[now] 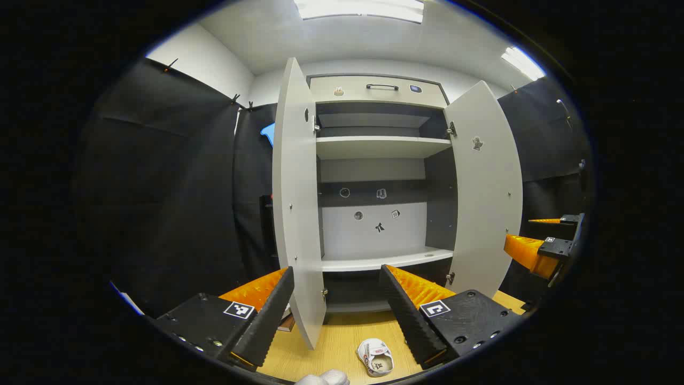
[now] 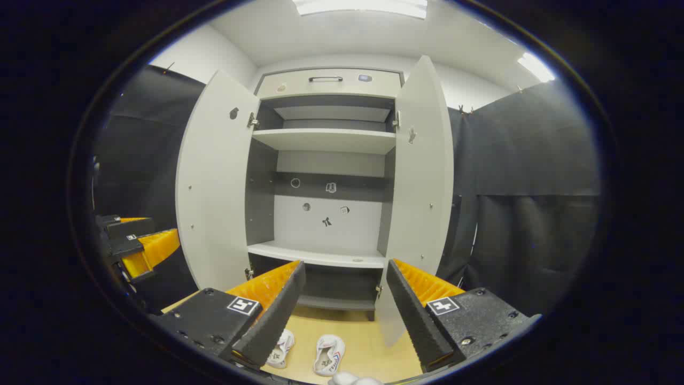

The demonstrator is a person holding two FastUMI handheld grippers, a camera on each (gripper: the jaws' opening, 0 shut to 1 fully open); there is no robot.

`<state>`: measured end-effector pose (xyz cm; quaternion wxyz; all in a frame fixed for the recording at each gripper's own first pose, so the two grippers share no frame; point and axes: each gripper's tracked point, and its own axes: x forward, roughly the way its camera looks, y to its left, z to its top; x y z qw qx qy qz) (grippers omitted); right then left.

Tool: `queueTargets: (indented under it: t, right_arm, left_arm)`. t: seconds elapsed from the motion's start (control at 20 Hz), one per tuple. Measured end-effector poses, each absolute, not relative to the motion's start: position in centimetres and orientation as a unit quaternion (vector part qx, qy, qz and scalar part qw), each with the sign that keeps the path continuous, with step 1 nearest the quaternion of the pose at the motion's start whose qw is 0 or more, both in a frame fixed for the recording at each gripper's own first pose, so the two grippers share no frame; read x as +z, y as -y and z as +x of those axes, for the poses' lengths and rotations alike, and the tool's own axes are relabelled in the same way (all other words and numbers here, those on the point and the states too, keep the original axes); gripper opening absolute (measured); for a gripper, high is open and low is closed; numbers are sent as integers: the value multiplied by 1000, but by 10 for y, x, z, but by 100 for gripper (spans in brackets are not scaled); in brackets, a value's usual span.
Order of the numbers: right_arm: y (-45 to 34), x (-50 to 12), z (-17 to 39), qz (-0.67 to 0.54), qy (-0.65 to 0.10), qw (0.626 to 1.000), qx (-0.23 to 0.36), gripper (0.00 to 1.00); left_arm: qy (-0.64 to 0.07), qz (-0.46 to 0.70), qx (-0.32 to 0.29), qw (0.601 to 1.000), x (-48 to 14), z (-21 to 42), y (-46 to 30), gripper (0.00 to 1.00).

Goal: Grab one shoe with the right hand and put it into the shoe cabinet, grab the other shoe with the left hand and put it into the shoe cabinet; then close the right door with the right hand and the left door with the left hand.

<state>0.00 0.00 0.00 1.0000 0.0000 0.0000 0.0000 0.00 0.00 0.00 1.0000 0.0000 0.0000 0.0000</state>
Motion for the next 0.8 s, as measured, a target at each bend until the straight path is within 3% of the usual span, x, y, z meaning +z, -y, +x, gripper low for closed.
queueTargets:
  t: [0.55,0.8]
  right_arm:
    - [-1,-10,-3,6,-6,1000,-1,99]
    - [-8,-78,-2,-4,-76,997,8,99]
  left_arm:
    - [-6,6,6,1000,-5,-4,-4,96]
    - [-11,5,5,1000,-12,-8,-4,97]
